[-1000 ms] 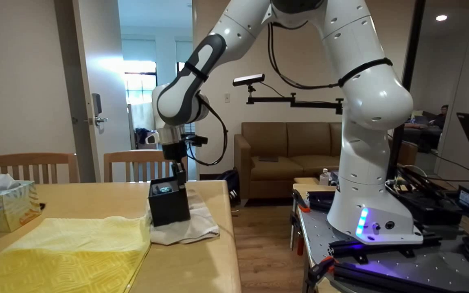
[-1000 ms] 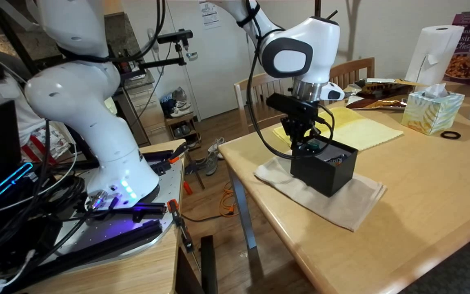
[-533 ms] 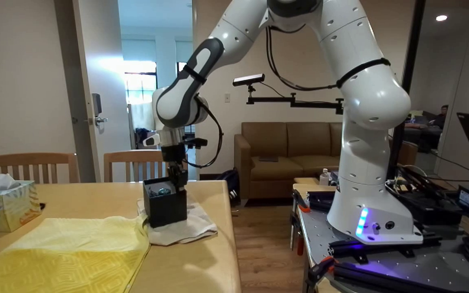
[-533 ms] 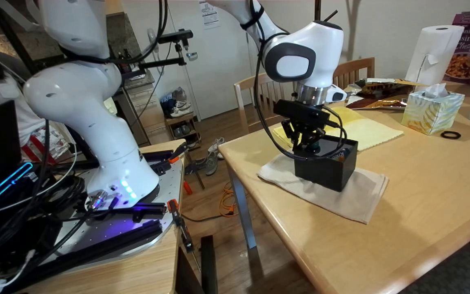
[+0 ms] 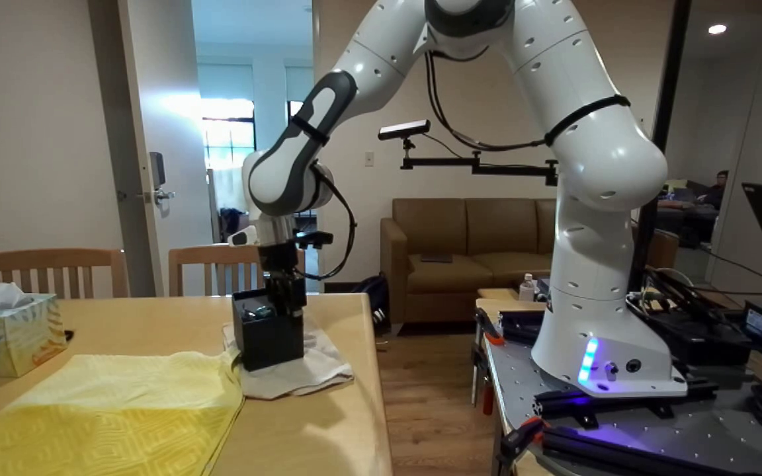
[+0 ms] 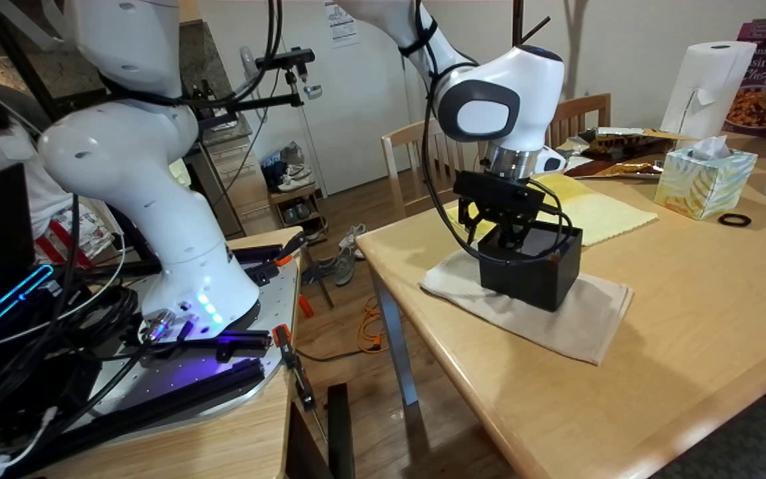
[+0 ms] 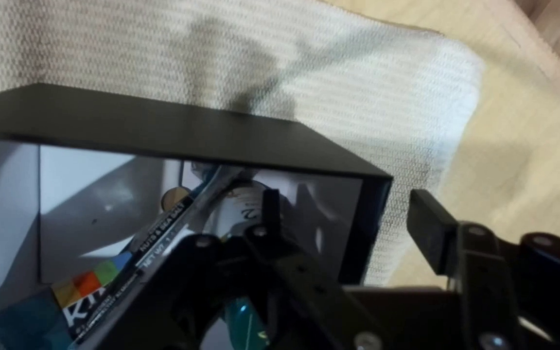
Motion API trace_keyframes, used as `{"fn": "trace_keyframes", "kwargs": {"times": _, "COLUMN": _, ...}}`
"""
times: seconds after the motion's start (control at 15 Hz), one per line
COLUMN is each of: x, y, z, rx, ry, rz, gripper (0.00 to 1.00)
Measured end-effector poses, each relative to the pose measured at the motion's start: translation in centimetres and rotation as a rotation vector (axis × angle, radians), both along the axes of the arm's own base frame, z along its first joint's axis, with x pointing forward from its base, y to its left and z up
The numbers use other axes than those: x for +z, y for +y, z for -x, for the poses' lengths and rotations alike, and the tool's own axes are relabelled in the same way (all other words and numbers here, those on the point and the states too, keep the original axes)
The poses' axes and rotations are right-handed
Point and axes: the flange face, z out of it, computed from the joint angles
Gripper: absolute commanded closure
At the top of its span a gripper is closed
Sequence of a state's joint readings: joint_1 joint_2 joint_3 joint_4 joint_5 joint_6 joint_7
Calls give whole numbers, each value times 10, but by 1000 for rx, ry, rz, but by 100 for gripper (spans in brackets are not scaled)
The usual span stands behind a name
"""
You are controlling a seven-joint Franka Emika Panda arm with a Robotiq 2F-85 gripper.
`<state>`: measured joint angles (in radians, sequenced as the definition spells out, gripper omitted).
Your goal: Pick the bottle and put it in the box, then pick the box and put it on the cloth
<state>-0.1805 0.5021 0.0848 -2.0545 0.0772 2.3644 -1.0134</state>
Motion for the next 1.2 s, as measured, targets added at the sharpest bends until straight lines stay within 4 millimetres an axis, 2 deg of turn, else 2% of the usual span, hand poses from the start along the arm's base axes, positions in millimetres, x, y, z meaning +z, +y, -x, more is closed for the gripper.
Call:
{"fn": "trace_keyframes", "kwargs": {"times": 0.2, "x": 6, "y": -1, "z": -5, "rx": 1, "ry": -1, "rz": 3, "gripper": 0}}
{"fn": "trace_keyframes", "kwargs": {"times": 0.4, "x": 23, "y": -6, "z": -9, "rx": -8, "ry": -10, "rz": 23, "gripper": 0}}
{"fn": "trace_keyframes", "kwargs": {"times": 0.6, "x": 53, "y": -7, "z": -9, "rx": -27, "ry": -15, "rz": 49, "gripper": 0}}
{"fn": "trace_keyframes", "kwargs": {"times": 0.93, "x": 114, "y": 1, "z": 2, "rx": -6, "ry": 27, "rz": 54, "gripper": 0}}
{"fn": "trace_keyframes", "kwargs": {"times": 1.07, "x": 131, "y": 8, "z": 8, "rx": 20, "ry": 52, "rz": 66, "gripper": 0}}
{"fn": "trace_keyframes", "kwargs": {"times": 1.2, "x": 139, "y": 18, "z": 15, "rx": 62, "ry": 92, "rz": 79, "gripper": 0}}
